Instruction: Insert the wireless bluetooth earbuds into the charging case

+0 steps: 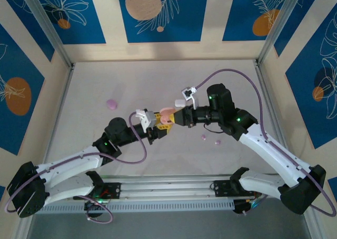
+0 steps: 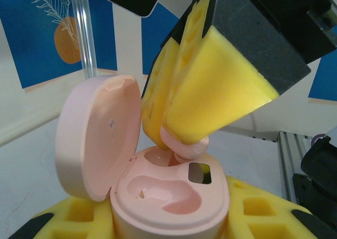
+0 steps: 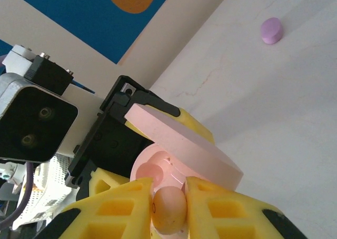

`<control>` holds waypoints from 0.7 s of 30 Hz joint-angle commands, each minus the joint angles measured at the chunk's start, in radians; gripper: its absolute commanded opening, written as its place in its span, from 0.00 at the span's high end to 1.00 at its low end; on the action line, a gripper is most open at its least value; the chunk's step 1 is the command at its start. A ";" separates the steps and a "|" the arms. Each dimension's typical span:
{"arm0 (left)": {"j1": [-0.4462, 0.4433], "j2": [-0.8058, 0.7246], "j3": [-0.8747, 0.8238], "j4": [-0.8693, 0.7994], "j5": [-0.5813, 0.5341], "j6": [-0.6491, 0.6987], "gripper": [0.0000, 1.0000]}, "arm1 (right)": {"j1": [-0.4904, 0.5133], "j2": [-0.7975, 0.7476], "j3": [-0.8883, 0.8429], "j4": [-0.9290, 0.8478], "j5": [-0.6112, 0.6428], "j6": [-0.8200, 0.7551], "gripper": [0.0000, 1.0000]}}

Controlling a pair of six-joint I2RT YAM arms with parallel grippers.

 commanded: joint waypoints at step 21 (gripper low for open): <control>-0.006 -0.009 0.017 0.088 0.033 -0.011 0.69 | 0.028 0.008 0.066 -0.130 0.117 -0.070 0.70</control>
